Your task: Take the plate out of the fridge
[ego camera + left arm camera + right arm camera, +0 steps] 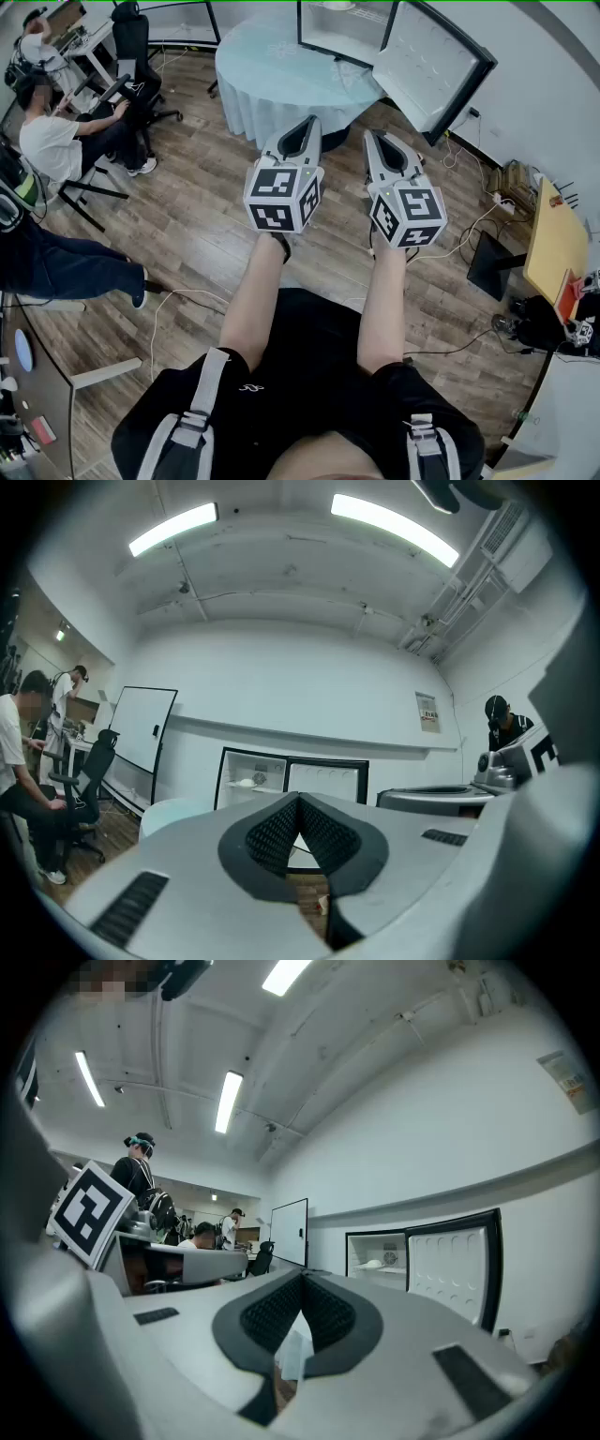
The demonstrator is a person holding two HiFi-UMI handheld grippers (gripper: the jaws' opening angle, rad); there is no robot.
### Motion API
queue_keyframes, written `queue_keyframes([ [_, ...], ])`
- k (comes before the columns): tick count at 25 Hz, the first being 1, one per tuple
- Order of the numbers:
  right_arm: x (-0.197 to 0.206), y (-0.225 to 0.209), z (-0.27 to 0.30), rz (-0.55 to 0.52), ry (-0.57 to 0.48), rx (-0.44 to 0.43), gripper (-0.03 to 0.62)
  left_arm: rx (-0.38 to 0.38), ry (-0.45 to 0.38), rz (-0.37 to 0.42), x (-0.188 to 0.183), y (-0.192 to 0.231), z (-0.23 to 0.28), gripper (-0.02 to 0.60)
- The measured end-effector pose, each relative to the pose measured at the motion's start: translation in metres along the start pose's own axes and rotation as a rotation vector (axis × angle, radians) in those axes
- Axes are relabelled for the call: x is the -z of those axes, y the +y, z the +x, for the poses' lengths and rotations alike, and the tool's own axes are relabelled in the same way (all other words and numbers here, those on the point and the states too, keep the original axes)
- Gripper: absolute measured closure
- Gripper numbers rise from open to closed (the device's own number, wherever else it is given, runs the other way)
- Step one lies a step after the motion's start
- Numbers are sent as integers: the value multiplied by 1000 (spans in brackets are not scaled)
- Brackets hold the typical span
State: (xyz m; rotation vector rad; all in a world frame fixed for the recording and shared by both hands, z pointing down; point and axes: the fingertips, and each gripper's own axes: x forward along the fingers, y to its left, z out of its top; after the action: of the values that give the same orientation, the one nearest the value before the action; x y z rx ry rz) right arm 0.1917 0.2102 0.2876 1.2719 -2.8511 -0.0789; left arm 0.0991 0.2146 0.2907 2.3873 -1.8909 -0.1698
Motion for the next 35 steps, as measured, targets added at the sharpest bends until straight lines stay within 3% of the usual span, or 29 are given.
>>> queue_keyframes([
  [6, -6, -2, -2, -11, -9, 11, 594, 11, 5, 1, -3, -3, 5, 571],
  [13, -13, -16, -5, -51, -47, 86, 592, 32, 12, -3, 2, -10, 12, 571],
  [21, -1, -4, 21, -6, -47, 72, 592, -33, 29, -49, 11, 37, 8, 571],
  [35, -14, -32, 114, 6, -82, 145, 592, 24, -7, -76, -12, 106, 83, 571],
])
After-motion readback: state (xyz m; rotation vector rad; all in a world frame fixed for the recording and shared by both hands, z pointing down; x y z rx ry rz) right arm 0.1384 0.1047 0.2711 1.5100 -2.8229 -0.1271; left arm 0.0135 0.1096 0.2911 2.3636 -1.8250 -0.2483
